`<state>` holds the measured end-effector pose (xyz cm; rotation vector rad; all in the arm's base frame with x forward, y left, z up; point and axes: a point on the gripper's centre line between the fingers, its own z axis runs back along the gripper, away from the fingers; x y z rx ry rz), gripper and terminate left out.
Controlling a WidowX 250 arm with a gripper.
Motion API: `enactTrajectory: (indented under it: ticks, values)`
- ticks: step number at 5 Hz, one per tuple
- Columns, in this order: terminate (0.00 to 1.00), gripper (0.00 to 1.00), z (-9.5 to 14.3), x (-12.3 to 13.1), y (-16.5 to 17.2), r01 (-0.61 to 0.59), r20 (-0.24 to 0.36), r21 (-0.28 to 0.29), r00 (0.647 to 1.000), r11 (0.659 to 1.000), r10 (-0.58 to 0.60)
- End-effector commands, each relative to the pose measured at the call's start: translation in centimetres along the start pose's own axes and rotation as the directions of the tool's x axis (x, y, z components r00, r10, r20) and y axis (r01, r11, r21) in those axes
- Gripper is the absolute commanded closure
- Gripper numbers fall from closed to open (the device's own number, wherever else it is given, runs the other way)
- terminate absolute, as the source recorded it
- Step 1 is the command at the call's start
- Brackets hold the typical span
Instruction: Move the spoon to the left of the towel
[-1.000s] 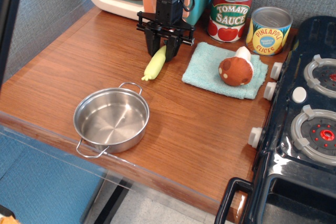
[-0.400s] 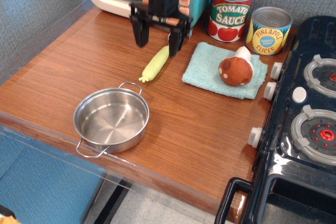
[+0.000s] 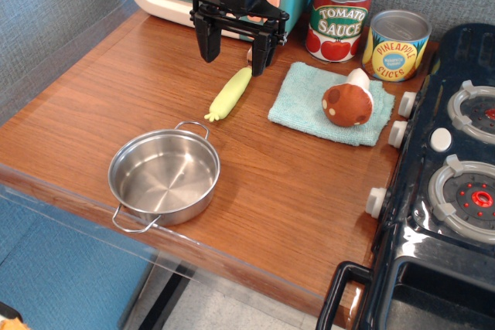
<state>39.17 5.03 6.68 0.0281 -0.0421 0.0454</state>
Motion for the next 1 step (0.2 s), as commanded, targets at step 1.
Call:
enactTrajectory:
  ticks: [1]
  values:
    - [1.00,0.00,3.60,0.20,0.56,0.001,0.082,0.007,0.997,1.000,-0.001]
